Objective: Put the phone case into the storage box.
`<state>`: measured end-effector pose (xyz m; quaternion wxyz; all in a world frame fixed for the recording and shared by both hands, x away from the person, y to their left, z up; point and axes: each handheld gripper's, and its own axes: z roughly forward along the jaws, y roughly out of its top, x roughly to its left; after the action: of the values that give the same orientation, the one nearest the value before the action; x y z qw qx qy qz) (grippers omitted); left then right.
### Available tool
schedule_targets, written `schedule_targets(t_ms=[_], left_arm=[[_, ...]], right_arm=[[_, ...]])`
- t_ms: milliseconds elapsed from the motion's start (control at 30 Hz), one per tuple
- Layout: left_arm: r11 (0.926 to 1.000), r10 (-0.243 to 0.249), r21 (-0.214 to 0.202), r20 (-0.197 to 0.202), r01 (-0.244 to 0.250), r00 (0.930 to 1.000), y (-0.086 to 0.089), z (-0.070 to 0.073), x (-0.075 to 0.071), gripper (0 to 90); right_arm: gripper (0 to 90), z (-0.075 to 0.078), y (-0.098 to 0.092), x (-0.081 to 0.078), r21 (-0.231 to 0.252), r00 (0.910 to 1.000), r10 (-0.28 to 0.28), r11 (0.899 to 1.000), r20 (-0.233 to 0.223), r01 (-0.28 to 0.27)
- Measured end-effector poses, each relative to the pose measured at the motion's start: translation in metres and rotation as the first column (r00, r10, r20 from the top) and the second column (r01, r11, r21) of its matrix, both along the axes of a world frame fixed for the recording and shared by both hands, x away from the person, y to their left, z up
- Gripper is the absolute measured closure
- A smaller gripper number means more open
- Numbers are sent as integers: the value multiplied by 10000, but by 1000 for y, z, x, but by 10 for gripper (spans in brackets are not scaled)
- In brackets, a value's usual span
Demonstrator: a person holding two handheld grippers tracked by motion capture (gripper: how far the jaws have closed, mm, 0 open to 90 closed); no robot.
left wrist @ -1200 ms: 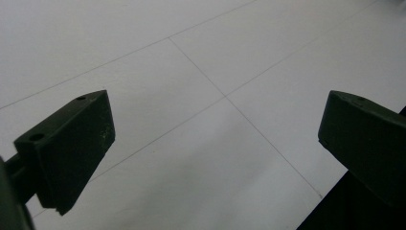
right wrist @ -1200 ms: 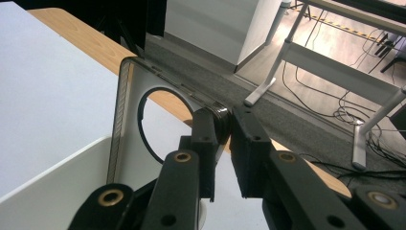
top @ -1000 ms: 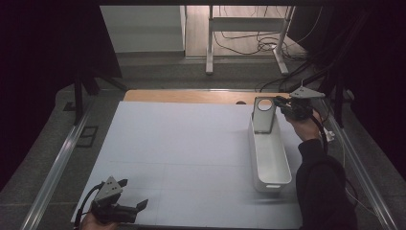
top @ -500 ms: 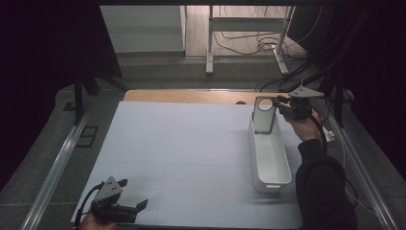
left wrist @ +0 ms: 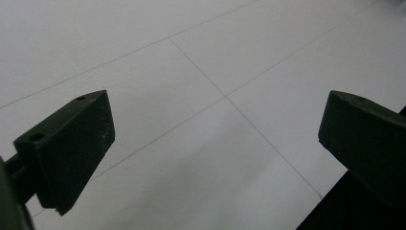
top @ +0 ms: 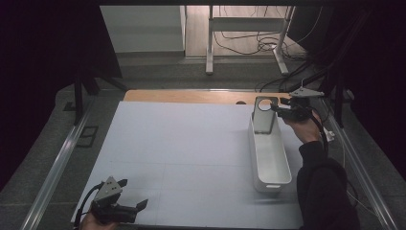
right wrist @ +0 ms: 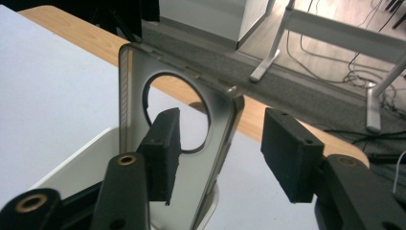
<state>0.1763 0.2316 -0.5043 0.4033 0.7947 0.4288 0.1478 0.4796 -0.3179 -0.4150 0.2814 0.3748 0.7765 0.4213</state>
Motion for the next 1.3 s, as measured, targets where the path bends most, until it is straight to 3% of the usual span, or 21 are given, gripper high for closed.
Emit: schedule_targets(t_ms=[467, 867, 1000, 1300], left_arm=[[9999, 88, -125, 23, -88, 10000, 1, 0, -1, 0], [9998, 158, -139, -6, -158, 9999, 2, 0, 0, 0], [9998, 159, -145, -13, -159, 9999, 2, 0, 0, 0], [9997, 209, -134, -11, -210, 9998, 2, 0, 0, 1]], right_arm=[[389, 6, 5, -14, 326, 9962, -349, 9988, -794, 376], [332, 2, 9, -33, 576, 9891, -238, 9978, -1452, 325], [313, 2, 9, -40, 472, 9876, -295, 9982, -1544, 372], [315, 5, 12, -60, 786, 9875, -15, 9968, -1577, 140]])
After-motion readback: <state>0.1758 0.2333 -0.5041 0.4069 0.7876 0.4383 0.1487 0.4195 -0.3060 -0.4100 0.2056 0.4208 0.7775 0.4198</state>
